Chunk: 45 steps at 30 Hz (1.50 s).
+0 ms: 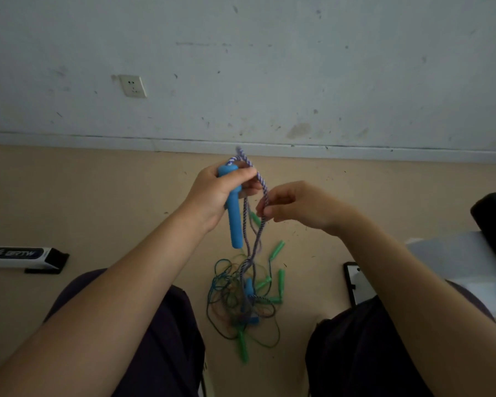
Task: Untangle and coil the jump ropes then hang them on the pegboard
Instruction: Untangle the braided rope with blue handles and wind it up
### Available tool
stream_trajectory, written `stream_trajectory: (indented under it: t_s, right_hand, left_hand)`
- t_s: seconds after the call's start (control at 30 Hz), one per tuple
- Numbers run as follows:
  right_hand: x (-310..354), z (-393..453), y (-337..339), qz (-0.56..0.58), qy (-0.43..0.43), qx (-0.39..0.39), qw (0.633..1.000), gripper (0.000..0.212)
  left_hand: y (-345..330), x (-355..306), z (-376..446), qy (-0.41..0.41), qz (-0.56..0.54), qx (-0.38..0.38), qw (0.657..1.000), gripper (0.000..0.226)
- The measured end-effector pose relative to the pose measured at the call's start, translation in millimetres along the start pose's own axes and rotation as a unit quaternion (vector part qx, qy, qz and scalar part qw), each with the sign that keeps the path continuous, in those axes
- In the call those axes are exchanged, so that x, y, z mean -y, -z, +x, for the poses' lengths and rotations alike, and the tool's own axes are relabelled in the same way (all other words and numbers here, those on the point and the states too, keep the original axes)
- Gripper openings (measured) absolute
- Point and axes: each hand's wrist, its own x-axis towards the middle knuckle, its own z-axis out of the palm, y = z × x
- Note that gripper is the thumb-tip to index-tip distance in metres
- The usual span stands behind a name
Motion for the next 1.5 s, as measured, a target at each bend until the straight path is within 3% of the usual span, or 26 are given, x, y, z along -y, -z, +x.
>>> stream_trajectory:
  t_s: [0.1,0.2,0.3,0.43,0.57,0.67,0.8,0.87,0.93,1.1,1.23,1.37,1.5]
  right_hand:
    - [0.1,3.6,-3.7,-0.02,0.004,-0.009,1.0,0.014]
    - [5.4,3.4,1.4,0.052,0.045,-0.074,0.995,0.009]
    - [13.3,0.3,8.0,0.156,0.09,-0.114,0.977,0.008]
    - [21.4,-3.7,12.2,0.24,0.118,-0.133,0.954,0.008]
    - [22.0,-4.1,20.7,0.295,0.118,-0.163,0.934,0.008]
    - [13.7,-4.2,24.9,0.257,0.098,-0.131,0.952,0.018]
    - [-3.5,-3.1,18.3,0.068,0.038,-0.004,0.997,0.018]
    - [-8.6,-1.5,10.0,-0.02,0.012,0.029,0.999,0.018]
    - [-9.8,-0.2,0.5,-0.062,0.003,0.03,0.998,0.016]
    - [-5.9,5.1,-18.9,-0.021,0.001,-0.006,1.0,0.041]
    - [-1.5,7.8,-24.1,-0.032,0.017,-0.001,0.999,0.016]
    - [4.3,5.2,-17.8,0.076,0.055,-0.026,0.995,0.01]
    - [10.4,-1.4,-1.9,0.232,0.097,-0.057,0.966,0.015]
  left_hand:
    - [7.6,-6.7,2.0,-0.01,-0.035,-0.026,0.999,0.004]
    - [13.8,-10.7,1.5,-0.012,0.013,-0.015,1.0,0.006]
    - [13.2,-7.2,-4.6,0.034,0.099,0.056,0.993,0.015]
    - [2.2,8.3,-14.6,0.066,0.248,0.153,0.954,0.017]
    - [-2.4,10.4,-12.5,0.022,0.305,0.112,0.945,0.016]
    - [-2.8,6.3,-9.5,-0.01,0.261,0.075,0.962,0.013]
    - [-0.1,-4.6,-5.8,-0.033,0.133,0.04,0.99,0.005]
    - [1.4,-9.4,-4.0,-0.025,0.058,0.037,0.997,0.014]
    - [2.7,-13.7,-2.2,-0.016,-0.005,0.029,0.999,0.008]
    - [7.5,-15.6,1.0,-0.001,-0.071,0.013,0.997,0.008]
    - [9.2,-11.3,-1.9,0.006,-0.058,0.024,0.998,0.016]
    - [18.0,-9.0,0.7,0.033,0.033,0.025,0.999,0.026]
    - [21.2,1.4,-4.6,0.112,0.162,0.153,0.968,0.04]
